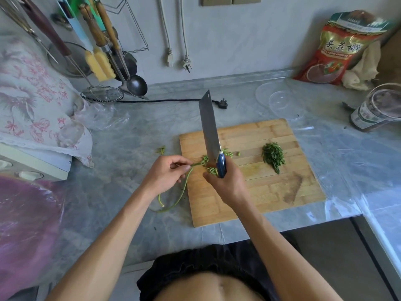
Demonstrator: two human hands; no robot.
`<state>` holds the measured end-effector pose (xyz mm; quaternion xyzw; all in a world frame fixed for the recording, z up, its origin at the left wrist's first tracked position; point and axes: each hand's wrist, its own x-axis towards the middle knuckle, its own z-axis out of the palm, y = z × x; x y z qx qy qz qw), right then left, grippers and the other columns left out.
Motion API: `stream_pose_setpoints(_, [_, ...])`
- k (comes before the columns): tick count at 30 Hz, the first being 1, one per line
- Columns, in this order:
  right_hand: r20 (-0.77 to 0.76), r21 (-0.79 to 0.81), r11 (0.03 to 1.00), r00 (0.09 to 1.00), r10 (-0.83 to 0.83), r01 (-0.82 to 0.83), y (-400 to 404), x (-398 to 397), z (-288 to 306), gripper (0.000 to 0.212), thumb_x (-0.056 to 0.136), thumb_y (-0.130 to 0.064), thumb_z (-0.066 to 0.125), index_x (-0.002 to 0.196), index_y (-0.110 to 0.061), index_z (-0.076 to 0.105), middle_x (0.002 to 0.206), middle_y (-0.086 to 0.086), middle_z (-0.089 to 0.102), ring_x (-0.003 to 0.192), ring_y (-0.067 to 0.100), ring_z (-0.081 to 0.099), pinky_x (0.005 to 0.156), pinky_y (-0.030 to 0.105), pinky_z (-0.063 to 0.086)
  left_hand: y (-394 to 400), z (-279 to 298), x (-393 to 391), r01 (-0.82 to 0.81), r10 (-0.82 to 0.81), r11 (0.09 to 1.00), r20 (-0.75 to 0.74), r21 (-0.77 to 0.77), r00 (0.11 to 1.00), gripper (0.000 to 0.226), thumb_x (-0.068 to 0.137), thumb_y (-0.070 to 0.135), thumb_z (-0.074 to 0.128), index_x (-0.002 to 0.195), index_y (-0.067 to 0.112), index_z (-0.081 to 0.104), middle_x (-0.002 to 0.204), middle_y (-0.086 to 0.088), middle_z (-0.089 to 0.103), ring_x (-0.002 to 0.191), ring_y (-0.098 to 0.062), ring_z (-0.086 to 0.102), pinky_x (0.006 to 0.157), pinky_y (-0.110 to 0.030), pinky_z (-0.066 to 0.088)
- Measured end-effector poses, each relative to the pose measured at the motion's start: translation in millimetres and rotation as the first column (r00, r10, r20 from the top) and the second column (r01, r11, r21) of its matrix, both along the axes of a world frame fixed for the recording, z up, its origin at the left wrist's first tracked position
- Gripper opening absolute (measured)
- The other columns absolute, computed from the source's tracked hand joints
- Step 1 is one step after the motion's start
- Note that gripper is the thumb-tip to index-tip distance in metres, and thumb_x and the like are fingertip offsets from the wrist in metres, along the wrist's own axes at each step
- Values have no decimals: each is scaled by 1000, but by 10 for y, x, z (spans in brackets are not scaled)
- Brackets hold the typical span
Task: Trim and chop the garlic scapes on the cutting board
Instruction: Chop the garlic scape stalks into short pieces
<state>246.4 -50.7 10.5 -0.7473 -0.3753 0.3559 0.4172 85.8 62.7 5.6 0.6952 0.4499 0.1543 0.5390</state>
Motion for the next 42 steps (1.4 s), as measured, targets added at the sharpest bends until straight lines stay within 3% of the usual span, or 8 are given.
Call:
stream_pose_setpoints(4, [-78, 50, 999, 997, 24, -21, 119, -15, 30, 30, 81, -25, 76, 105, -21, 60, 71, -16, 61, 50, -6, 54, 46, 8, 36, 31, 85, 35, 51, -50, 997, -20, 51, 999, 26, 92, 10, 68, 86, 34, 72, 77, 4, 73, 67, -6, 66, 59, -22, 54])
stream_pose_setpoints(14, [45, 50, 999, 999, -10, 8, 228, -36, -68, 22, 84, -17, 74, 82, -23, 53, 75, -7, 66, 63, 2, 58, 56, 16, 44, 166, -55, -58, -29, 37, 996, -90, 87, 995, 31, 89, 10, 71, 79, 39, 73, 62, 6, 68, 58, -7, 60, 62, -36, 53])
stream_pose_setpoints(18, [114, -15, 999, 992, -46, 48, 246, 105, -99, 16, 87, -13, 69, 95, -17, 56, 84, -3, 68, 72, 10, 63, 54, 15, 45, 227, -228, -108, -151, 159, 986, -125, 73, 979, 34, 88, 10, 71, 71, 39, 72, 55, 10, 64, 53, -12, 58, 63, -39, 56])
stream_pose_setpoints(22, [193, -70, 997, 981, -15, 29, 292, 205, -102, 28, 88, -14, 68, 115, -14, 57, 98, -5, 65, 83, 13, 58, 67, 23, 43, 187, -379, -17, -194, 210, 975, -166, 107, 963, 27, 86, 13, 73, 70, 36, 72, 59, 15, 64, 59, -11, 58, 61, -22, 47])
stream_pose_setpoints(27, [215, -72, 997, 976, -18, 35, 266, 198, -158, 23, 89, -13, 66, 111, -14, 59, 97, 2, 69, 84, 20, 63, 68, 29, 50, 5, -486, 83, -273, 295, 953, -185, 135, 938, 8, 86, 13, 73, 86, 21, 76, 74, 15, 66, 70, 0, 60, 60, -2, 39])
stream_pose_setpoints(31, [208, -63, 998, 978, 4, 9, 186, 164, -171, 12, 89, -12, 64, 98, -18, 58, 90, -5, 68, 68, 9, 58, 52, 11, 39, -175, -607, 75, -285, 317, 942, -185, 176, 930, 8, 86, 14, 73, 86, 21, 73, 81, 8, 69, 76, -4, 63, 72, -15, 48])
stream_pose_setpoints(36, [210, -36, 999, 977, 24, -17, 56, 104, -222, 10, 89, -17, 64, 88, -22, 55, 84, 1, 69, 63, 11, 55, 55, 23, 44, -345, -648, 50, -288, 344, 912, -162, 293, 925, 6, 84, 18, 75, 90, 17, 74, 87, 2, 64, 75, -7, 61, 68, -10, 43])
stream_pose_setpoints(42, [231, -6, 999, 972, 50, -50, -95, 68, -222, 23, 92, -21, 62, 75, -19, 47, 61, 1, 47, 51, 16, 36, 48, 24, 29, -502, -721, -25, -304, 355, 915, -172, 264, 919, 25, 85, 32, 75, 105, 18, 71, 93, 4, 65, 84, -12, 63, 76, -30, 53])
